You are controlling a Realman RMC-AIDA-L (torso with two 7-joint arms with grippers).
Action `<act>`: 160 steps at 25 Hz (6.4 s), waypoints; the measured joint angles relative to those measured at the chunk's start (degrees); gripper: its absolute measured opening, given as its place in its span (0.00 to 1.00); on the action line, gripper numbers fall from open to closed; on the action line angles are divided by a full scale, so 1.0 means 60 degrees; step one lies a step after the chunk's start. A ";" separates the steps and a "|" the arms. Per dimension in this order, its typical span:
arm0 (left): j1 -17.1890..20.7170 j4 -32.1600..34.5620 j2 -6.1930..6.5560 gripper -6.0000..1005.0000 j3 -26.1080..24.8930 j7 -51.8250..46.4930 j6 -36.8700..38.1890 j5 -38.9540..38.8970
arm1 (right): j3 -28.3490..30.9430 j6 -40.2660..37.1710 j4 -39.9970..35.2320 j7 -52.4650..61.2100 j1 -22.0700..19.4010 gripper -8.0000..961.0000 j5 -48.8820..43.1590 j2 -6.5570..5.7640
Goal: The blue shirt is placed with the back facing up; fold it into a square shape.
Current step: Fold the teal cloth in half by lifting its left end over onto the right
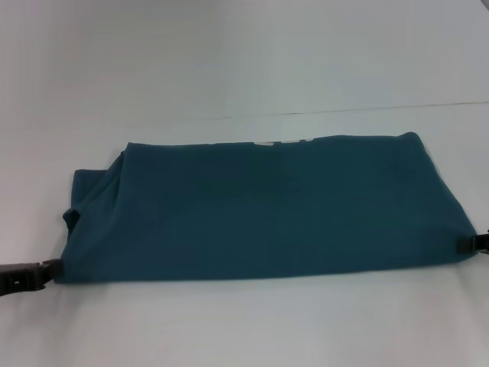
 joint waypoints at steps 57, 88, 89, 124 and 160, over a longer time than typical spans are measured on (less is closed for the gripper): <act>0.0036 0.0211 0.0290 0.84 -0.2052 -0.0973 0.3031 -0.0755 | 0.0152 0.0239 -0.1386 -0.0126 0.1006 0.95 0.1021 0.0301; -0.0893 -0.0262 0.0605 0.85 -0.1353 -0.2451 0.2835 0.1199 | -0.0188 0.0030 -0.1073 -0.0537 0.1319 0.95 0.1508 0.0321; -0.0909 -0.0267 0.0607 0.85 -0.1285 -0.2451 0.2831 0.1204 | -0.0270 -0.0116 -0.1068 -0.0572 0.1322 0.95 0.1500 0.0292; -0.1354 -0.0369 0.0708 0.84 -0.0630 -0.3747 0.2250 0.2084 | -0.0414 -0.2517 -0.1149 -0.1801 0.1238 0.95 0.1521 0.0037; -0.1671 -0.0489 0.0793 0.84 -0.0169 -0.4320 0.2093 0.2619 | -0.0500 -0.2882 -0.1149 -0.1909 0.1311 0.95 0.1488 0.0009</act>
